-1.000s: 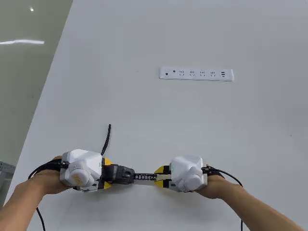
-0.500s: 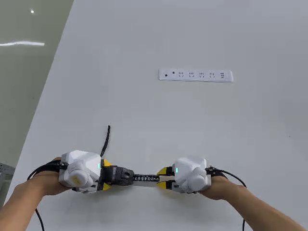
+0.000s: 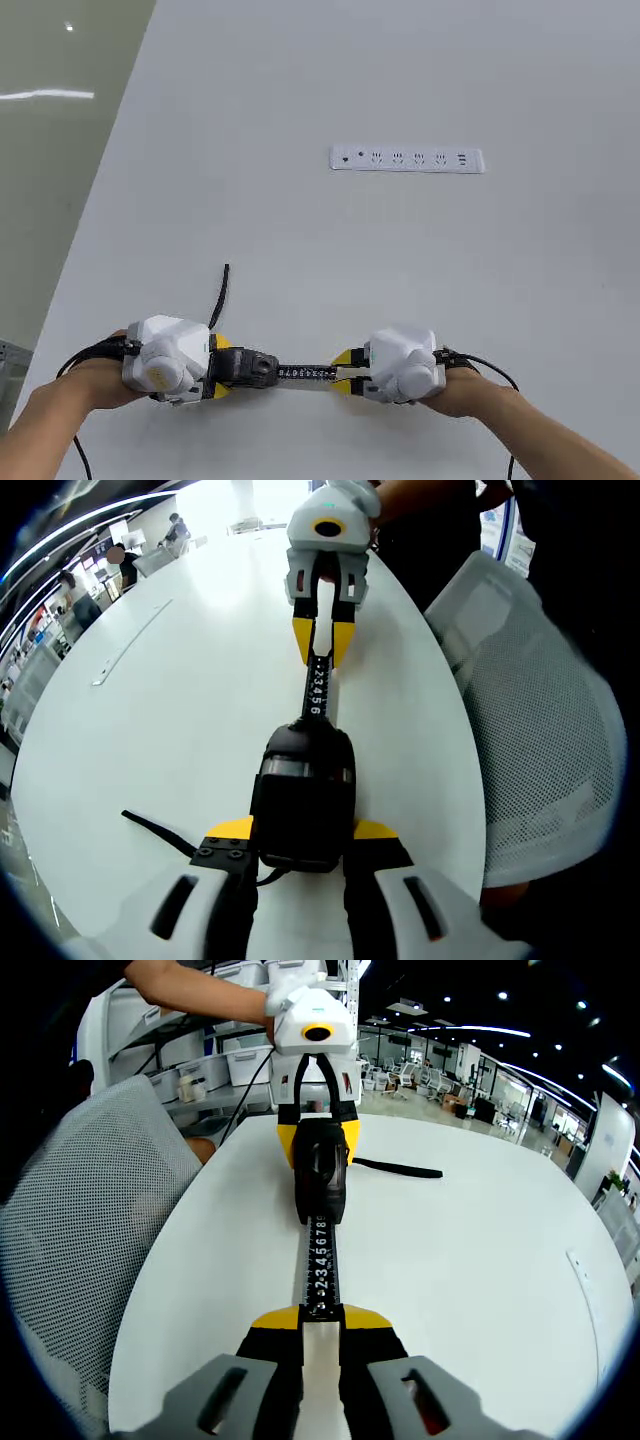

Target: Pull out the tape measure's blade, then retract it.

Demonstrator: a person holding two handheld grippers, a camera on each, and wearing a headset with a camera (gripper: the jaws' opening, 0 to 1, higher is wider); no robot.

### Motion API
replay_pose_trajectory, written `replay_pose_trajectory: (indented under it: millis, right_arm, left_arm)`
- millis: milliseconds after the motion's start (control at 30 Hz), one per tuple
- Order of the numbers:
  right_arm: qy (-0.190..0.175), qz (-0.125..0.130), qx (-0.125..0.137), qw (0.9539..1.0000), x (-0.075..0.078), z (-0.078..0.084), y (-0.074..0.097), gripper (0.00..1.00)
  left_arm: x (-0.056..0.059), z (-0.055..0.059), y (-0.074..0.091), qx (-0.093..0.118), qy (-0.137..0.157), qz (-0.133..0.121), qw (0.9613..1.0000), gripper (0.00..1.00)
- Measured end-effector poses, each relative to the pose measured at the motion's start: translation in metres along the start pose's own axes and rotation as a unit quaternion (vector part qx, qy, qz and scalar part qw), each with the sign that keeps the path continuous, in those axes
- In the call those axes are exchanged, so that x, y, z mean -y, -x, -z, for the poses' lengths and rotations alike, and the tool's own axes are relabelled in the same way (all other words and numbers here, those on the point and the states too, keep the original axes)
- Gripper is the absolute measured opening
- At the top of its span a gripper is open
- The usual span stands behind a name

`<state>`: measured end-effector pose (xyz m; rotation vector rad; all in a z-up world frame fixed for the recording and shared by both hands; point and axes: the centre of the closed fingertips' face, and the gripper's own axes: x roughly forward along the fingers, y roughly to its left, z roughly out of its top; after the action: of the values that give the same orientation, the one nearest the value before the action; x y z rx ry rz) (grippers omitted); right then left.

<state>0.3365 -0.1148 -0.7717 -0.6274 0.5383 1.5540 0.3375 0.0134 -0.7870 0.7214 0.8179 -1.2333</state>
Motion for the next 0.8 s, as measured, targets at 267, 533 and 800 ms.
replay_pose_trajectory:
  millis: [267,533,800]
  right_arm:
    - [0.001,-0.001,-0.001,1.0,0.001,0.006,0.004,0.1]
    - [0.001,-0.001,-0.004,1.0,0.006,0.025,0.003,0.1]
    - [-0.001,0.0,-0.005,1.0,0.007,0.036,0.004,0.1]
  left_arm:
    - [0.0,-0.003,0.002,0.0,0.002,0.001,1.0,0.29]
    - [-0.001,0.001,0.0,0.0,0.003,0.001,1.0,0.29]
    - [0.0,0.002,-0.001,0.0,0.003,0.002,1.0,0.29]
